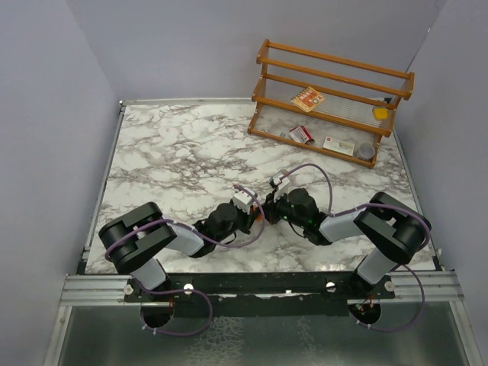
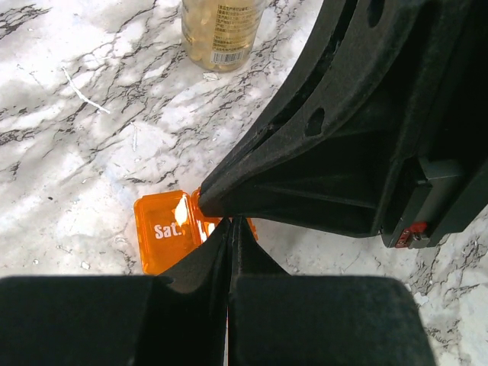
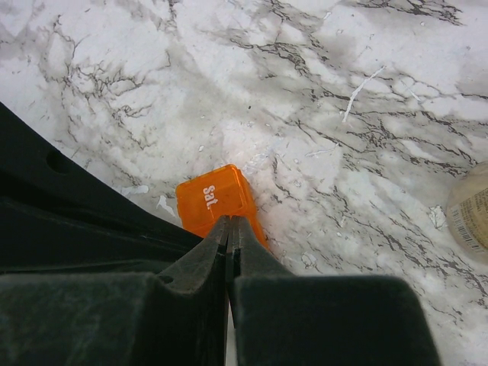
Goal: Sort the pills into containers
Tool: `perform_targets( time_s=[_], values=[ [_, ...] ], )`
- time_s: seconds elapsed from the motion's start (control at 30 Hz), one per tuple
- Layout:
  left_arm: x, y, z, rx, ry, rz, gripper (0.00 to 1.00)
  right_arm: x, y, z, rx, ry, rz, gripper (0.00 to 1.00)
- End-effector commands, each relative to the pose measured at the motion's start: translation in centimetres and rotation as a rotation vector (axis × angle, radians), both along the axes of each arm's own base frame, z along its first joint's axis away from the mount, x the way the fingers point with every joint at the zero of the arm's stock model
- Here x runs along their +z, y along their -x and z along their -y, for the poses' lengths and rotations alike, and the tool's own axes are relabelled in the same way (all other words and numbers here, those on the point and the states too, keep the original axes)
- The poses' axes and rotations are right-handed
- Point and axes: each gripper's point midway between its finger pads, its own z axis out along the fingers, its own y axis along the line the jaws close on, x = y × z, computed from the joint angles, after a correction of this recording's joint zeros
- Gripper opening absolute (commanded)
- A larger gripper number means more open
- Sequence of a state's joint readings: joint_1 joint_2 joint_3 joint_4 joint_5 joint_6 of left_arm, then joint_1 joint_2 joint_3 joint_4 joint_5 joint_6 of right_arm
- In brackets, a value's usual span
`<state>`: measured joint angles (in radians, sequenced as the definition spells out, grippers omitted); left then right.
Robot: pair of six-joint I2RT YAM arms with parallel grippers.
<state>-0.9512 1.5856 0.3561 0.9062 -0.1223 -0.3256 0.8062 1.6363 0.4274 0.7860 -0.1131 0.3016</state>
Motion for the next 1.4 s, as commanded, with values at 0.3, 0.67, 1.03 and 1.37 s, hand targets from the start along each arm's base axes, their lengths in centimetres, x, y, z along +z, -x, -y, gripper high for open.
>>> perform_targets(
  time_s=[0.3,0.67,1.03,1.37],
  values=[
    [1.2,0.0,-0.7,0.03,0.023,0.018,0.0,-4.7,2.7,1.4,0.036,0.127,-0.14,0.01],
    [2.4,0.4,-1.1,0.027,0.049,0.033,0.0,-4.6,2.7,1.4,0.036,0.134,-0.131,0.01],
    [-0.8,0.5,-0.9,0.021,-0.009,-0.032,0.0,-4.7,2.8,1.2,0.039,0.134,-0.133,0.01],
    [0.1,0.5,-0.9,0.026,0.024,-0.018,0.0,-4.2,2.6,1.2,0.037,0.133,-0.118,0.01]
  ],
)
